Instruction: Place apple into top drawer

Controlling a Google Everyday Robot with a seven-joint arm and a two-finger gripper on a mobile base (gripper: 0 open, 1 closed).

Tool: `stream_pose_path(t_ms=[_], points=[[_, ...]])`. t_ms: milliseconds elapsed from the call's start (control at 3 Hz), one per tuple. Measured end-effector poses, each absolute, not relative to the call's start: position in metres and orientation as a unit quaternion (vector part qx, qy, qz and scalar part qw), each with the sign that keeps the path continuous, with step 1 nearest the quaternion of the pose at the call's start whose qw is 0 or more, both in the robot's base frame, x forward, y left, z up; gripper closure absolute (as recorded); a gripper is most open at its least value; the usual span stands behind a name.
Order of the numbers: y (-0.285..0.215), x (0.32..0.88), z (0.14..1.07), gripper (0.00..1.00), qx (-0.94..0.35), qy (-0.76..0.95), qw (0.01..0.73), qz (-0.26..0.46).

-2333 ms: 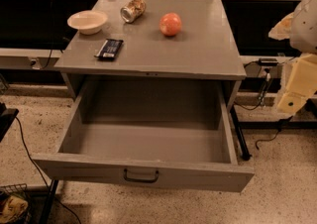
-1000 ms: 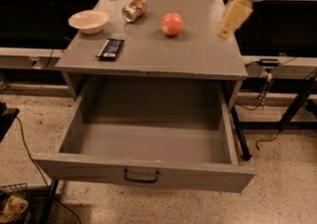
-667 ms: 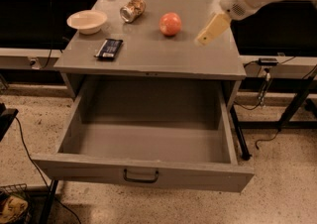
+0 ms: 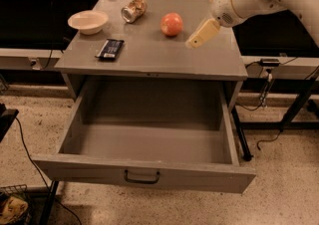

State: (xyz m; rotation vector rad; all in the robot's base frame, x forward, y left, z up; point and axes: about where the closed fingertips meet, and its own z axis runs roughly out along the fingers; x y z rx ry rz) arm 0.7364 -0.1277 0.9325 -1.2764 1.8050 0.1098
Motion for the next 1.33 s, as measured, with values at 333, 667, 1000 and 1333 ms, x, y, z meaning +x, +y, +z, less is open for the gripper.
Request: stream_pose_path(t_ms=[333, 667, 1000, 1333], points=[[-0.107, 0.745, 0.92, 0.0, -0.51, 0.722, 0.462, 0.077], [-0.081, 0.771, 0.912, 0.0, -0.486, 0.716, 0.49, 0.105], [-0.059, 0.805, 0.899, 0.0, -0.435, 0.723, 0.523, 0.116], [-0.053, 0.824, 0.891, 0.0, -0.401, 0.731, 0.539, 0.121]])
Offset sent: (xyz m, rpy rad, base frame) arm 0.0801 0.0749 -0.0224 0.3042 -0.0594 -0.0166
